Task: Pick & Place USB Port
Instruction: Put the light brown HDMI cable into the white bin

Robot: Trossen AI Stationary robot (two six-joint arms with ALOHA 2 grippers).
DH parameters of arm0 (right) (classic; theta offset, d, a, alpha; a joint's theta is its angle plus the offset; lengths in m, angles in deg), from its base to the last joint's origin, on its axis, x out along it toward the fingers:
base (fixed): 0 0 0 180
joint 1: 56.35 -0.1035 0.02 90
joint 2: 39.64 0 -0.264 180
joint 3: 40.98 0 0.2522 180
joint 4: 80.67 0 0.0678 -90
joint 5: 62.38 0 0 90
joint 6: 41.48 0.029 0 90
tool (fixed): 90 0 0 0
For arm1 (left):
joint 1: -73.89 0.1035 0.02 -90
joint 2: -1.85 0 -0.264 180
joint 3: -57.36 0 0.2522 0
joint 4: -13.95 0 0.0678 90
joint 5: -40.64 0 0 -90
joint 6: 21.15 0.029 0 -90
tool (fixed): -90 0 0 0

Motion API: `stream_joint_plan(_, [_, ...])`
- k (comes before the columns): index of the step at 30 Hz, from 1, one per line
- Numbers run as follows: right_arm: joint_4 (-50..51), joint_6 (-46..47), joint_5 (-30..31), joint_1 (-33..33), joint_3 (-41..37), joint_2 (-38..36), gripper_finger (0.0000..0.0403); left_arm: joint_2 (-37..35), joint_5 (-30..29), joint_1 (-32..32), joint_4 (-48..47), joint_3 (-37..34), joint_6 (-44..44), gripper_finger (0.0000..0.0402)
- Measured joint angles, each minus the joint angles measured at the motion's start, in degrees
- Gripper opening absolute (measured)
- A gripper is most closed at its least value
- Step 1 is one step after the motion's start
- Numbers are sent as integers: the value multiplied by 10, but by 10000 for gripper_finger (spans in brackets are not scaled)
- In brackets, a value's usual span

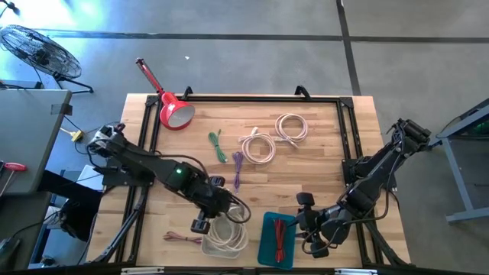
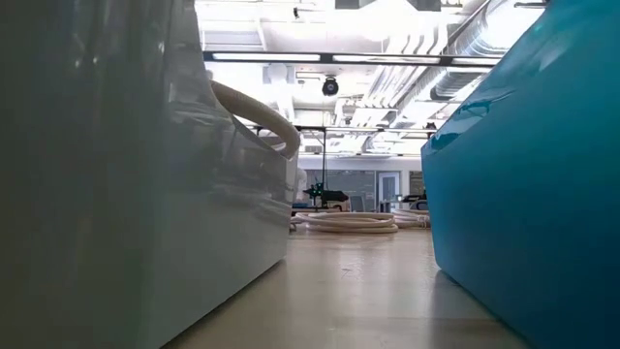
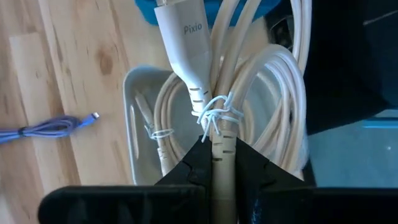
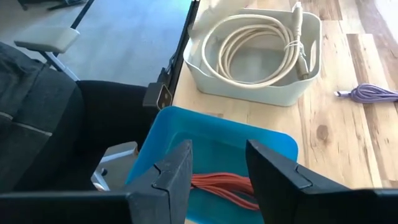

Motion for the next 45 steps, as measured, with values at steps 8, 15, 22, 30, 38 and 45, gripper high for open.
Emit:
stream_joint_plan(8, [13, 15, 0, -1, 0, 0, 142, 78, 90, 18, -4, -2, 2, 27])
stream_joint_plan(15, [21, 19, 7, -7, 0, 0, 142, 123, 131, 46, -9, -1, 38, 25])
stream_joint_plan(22, [21, 20, 14, -18, 0, 0, 142, 143, 133, 78, -27, -2, 58, 27])
stream_joint_plan(30, [26, 25, 31, -34, -1, 0, 142, 154, 146, 101, -12, -2, 80, 25])
stream_joint_plan(38, [30, 36, 61, -53, -1, 0, 142, 153, 152, 100, -10, -2, 77, 25])
stream_joint_plan(45, [33, 49, 80, -65, -1, 0, 142, 153, 127, 99, 2, -2, 98, 59])
